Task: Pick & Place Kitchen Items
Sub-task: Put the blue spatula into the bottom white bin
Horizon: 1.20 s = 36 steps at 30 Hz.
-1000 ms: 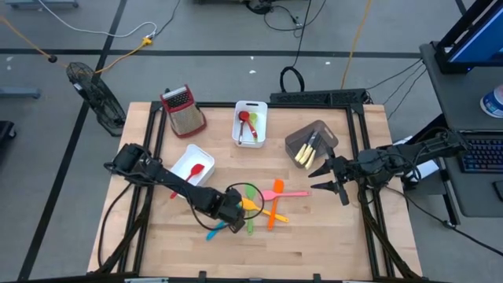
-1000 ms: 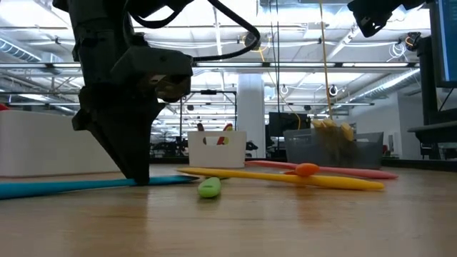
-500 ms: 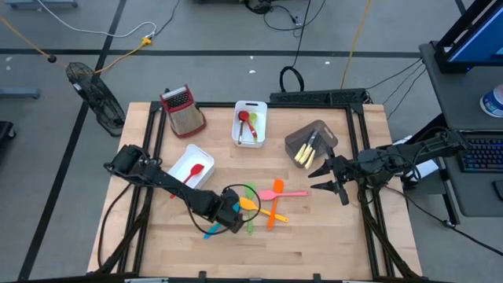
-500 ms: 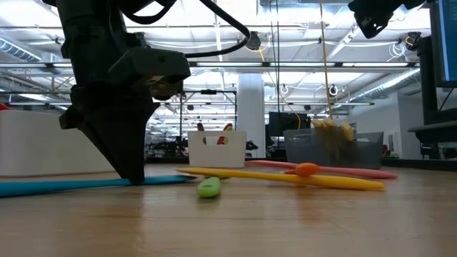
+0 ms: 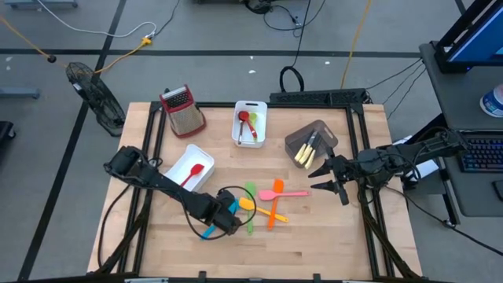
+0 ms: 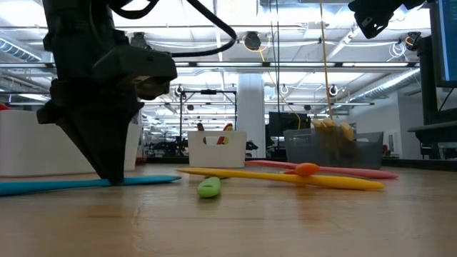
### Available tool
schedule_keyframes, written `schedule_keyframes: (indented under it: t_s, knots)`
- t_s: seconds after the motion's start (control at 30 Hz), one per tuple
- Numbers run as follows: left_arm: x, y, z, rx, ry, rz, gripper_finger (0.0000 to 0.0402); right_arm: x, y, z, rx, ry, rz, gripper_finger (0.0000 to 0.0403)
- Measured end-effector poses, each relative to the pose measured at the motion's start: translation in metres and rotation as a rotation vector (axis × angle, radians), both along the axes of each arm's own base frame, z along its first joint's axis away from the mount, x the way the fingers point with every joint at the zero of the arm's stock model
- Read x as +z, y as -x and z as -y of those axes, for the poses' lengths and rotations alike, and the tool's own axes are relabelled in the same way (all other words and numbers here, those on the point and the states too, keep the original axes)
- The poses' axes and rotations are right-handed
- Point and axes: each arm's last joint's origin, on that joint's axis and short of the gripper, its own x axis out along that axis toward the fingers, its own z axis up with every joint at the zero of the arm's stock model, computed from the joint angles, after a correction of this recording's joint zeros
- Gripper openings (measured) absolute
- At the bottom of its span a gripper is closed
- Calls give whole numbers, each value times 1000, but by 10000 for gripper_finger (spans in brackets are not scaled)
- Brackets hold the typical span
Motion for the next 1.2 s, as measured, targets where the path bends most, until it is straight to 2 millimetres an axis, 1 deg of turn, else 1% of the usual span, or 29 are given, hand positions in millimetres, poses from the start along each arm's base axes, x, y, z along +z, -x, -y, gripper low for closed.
schedule_keyframes:
  t_s: [0.07, 0.2, 0.27, 0.33, 0.37, 0.43, 0.6, 0.67, 0.73, 0.87, 1.0, 1.1, 1.2]
  knots:
    - [0, 1, 0, 11, 13, -13, 0, 0, 0, 0, 0, 0, 0, 155]
    - [8, 5, -1, 56, 57, -48, 2, 0, 0, 0, 0, 0, 0, 155]
    - [14, 9, -2, 80, 77, -64, 4, 0, 0, 0, 0, 0, 1, 155]
    - [19, 18, -3, 92, 101, -130, 4, 0, 0, 0, 0, 0, 1, 155]
    - [22, 18, -2, 84, 109, -121, 4, 0, 0, 0, 0, 0, 1, 155]
    - [22, 22, -4, 90, 118, -172, 4, 0, 0, 0, 0, 1, 0, 155]
    - [22, 23, -3, 62, 124, -168, 4, 0, 0, 0, 0, 1, 3, 155]
    - [25, 23, -3, 68, 126, -158, 17, 0, 0, 0, 0, 1, -1, 155]
    - [32, 23, -4, 68, 126, -123, 37, 0, 0, 0, 0, 1, 0, 155]
    - [50, 23, -8, 105, 86, -16, 83, 0, 0, 0, 0, 1, 0, 155]
    - [73, 25, -14, 148, 23, 133, 132, 0, 0, 0, 0, 1, 0, 155]
    - [77, 19, -15, 146, -12, 240, 167, 0, 0, 0, 0, 1, 0, 155]
    - [74, 7, -15, 106, -5, 314, 197, 0, 0, 0, 0, 1, 0, 155]
